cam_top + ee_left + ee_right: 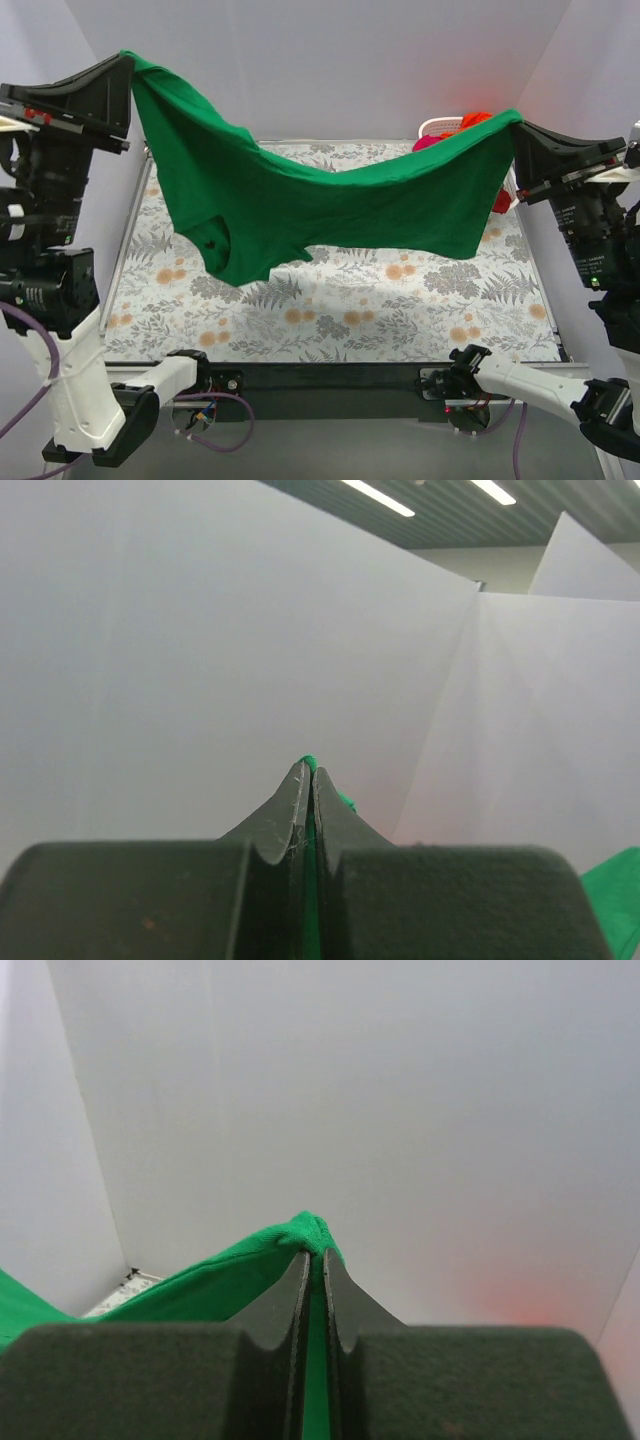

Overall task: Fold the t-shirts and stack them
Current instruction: Flatten the tshirt out

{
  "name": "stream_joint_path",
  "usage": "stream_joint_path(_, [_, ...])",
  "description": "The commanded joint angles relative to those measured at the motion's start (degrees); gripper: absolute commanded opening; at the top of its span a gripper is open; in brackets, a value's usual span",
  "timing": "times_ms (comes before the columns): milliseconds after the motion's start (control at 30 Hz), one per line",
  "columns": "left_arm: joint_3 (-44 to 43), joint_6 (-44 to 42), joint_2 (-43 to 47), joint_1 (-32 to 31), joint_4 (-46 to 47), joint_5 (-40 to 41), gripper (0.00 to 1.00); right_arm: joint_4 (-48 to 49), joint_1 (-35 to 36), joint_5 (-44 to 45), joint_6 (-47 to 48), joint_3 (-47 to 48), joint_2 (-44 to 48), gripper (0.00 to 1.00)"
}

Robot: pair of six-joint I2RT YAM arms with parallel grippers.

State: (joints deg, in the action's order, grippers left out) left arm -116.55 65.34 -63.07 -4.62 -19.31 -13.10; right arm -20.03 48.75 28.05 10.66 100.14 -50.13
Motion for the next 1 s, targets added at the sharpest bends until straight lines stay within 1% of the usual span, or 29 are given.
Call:
stream_joint_path(0, [-2.80, -0.65, 0.93, 0.32, -2.13, -2.63, 0.00, -1.58, -0.15, -4.66, -0.63, 1.29, 0.73, 0.01])
stream_joint_path(100, [-2.11, -0.39, 1.46, 0.32, -2.14, -3.24, 0.00, -1.85, -0.15, -4.24, -1.16, -0.46, 1.61, 0.01])
stream_joint_path(233, [5.00, 0.05, 1.11, 0.32, -0.47, -0.88, 0.00, -1.42, -0.15, -0.11, -1.16, -3.71, 0.13, 0.01])
stream_joint_path(267, [8.41, 0.22, 0.76, 0.32, 0.67, -0.18, 0.00, -1.24, -0.15, 0.68, -1.16, -4.33, -0.40, 0.01])
stream_joint_path(367, [11.51, 0.49, -2.93, 0.32, 1.47, 1.59, 0.00, 0.25, -0.15, 3.40, -0.73, -6.35, -3.56, 0.01])
stream_joint_path(400, [11.70, 0.58, -5.72, 0.32, 1.47, 1.68, 0.00, 0.60, -0.15, 4.98, -0.55, -6.79, -4.44, 0.01])
stream_joint_path(567, [12.40, 0.75, -11.45, 0.40, 4.27, 2.20, 0.00, 5.60, -0.50, 9.73, 1.47, -9.25, -10.33, 0.01])
stream_joint_path(667, [10.83, 0.40, -15.14, 0.58, 5.77, 1.15, 0.00, 7.28, -2.95, 9.48, 1.83, -8.91, -13.49, 0.01])
stream_joint_path(700, [8.56, 0.14, -17.85, 0.84, 5.95, -0.33, 0.00, 8.07, -5.57, 7.47, 1.30, -8.47, -14.98, 0.01])
stream_joint_path(733, [6.88, -0.12, -17.88, 1.02, 5.95, -0.34, 0.00, 8.17, -6.99, 6.24, 0.95, -7.95, -15.69, 0.01])
stream_joint_path(800, [4.15, -0.56, -21.38, 1.28, 5.95, -2.36, 0.00, 8.43, -10.68, 3.08, 0.60, -5.41, -17.80, 0.01])
stream_joint_path(833, [1.01, -0.74, -22.26, 1.46, 5.78, -2.54, 0.00, 8.43, -11.39, 2.71, 0.77, -4.43, -18.42, 0.01])
stream_joint_path(967, [-4.20, -2.23, -23.60, 1.90, 4.20, -2.98, 0.00, 7.73, -12.36, 1.65, 2.26, 0.05, -19.48, 0.01])
